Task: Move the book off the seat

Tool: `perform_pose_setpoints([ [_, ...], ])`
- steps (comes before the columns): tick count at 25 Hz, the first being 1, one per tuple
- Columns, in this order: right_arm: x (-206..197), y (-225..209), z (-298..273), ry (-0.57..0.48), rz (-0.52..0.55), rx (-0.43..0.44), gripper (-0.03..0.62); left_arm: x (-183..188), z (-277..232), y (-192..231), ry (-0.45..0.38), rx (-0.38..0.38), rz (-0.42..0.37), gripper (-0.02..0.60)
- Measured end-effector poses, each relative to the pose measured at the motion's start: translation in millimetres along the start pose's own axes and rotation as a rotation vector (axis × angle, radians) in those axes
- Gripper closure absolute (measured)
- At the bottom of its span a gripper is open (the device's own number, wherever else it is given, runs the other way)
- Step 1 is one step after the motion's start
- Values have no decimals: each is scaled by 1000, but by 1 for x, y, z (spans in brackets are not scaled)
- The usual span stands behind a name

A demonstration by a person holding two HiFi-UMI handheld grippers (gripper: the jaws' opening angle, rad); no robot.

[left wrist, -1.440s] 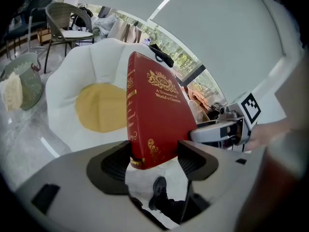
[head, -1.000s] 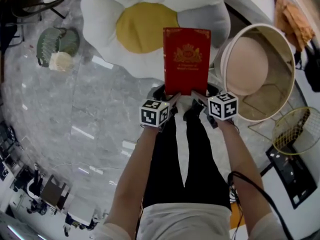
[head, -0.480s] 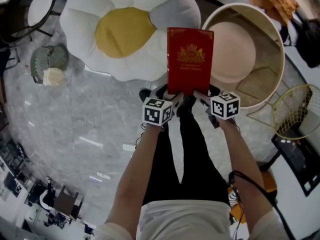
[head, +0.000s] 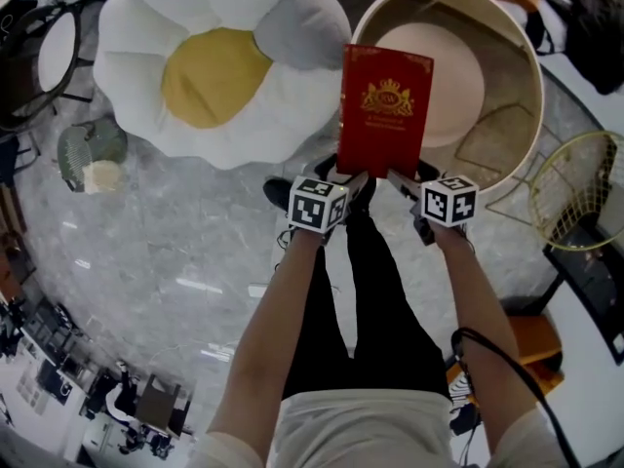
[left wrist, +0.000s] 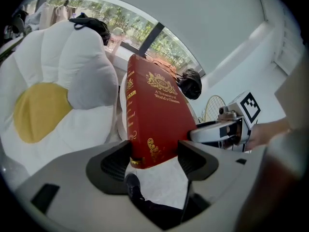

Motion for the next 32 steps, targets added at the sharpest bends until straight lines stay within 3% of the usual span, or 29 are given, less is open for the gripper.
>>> perform_pose_setpoints([
  [8, -8, -54, 22, -34, -91, -64, 276, 2, -55, -28, 80, -49, -47, 273],
  [18, -17, -71, 12, -41, -173, -78, 276, 0, -78, -22, 156, -46, -51, 273],
  [26, -25, -84, 13, -18, -189, -111, 276, -12, -91, -31, 210, 34, -46, 272],
  [32, -15, -71, 36, -47, -192, -153, 276, 8, -57, -32, 191, 95, -65, 272],
])
Point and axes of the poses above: the fingertips, and each gripper's own axes: z backward along the fingers, y to its left, x out of its top, the point moved 10 cm from there along z, backward along the fingers, and after that the axes turned 15 degrees about -y, right-handed, at the moved point
